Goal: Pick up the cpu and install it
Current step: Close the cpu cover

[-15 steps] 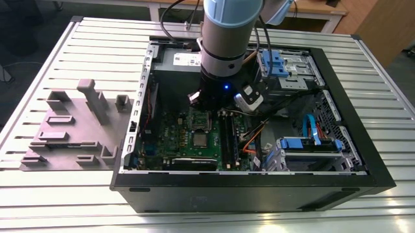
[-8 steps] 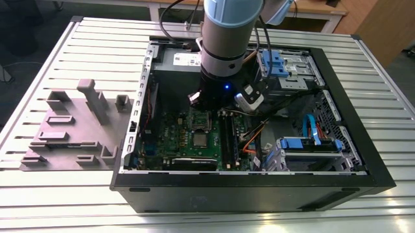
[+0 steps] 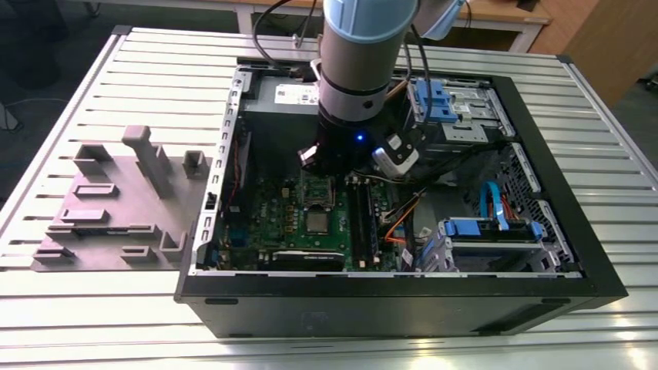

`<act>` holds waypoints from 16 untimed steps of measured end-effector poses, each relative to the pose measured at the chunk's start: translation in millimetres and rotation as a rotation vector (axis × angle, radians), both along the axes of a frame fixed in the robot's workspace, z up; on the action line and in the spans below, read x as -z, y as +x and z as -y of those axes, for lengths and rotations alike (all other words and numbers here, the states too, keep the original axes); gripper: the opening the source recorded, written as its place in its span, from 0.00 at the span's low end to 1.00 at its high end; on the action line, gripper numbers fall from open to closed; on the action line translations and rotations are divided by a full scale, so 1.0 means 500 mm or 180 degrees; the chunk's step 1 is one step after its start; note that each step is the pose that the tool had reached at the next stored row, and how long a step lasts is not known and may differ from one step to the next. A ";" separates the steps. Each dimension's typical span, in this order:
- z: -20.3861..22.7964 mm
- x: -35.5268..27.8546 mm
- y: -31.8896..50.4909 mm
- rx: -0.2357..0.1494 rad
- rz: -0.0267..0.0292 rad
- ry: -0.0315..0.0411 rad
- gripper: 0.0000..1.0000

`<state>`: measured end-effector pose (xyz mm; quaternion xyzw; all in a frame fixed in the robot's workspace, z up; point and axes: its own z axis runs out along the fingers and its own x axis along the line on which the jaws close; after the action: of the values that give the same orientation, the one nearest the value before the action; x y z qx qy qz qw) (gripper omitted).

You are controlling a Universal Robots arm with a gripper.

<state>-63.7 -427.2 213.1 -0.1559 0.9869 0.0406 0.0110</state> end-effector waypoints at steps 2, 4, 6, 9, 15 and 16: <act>0.0002 -0.005 0.000 -0.0002 0.0000 0.0000 0.10; 0.0007 -0.012 0.000 -0.0003 0.0000 0.0001 0.10; 0.0012 -0.015 0.000 -0.0003 0.0000 0.0001 0.10; 0.0012 -0.015 0.000 -0.0004 0.0000 0.0001 0.10; 0.0018 -0.016 0.002 -0.0071 -0.0001 0.0000 0.10; 0.0021 -0.016 0.002 -0.0079 -0.0001 0.0000 0.10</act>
<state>-62.9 -428.2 221.0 -0.1682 0.9849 0.0408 0.0104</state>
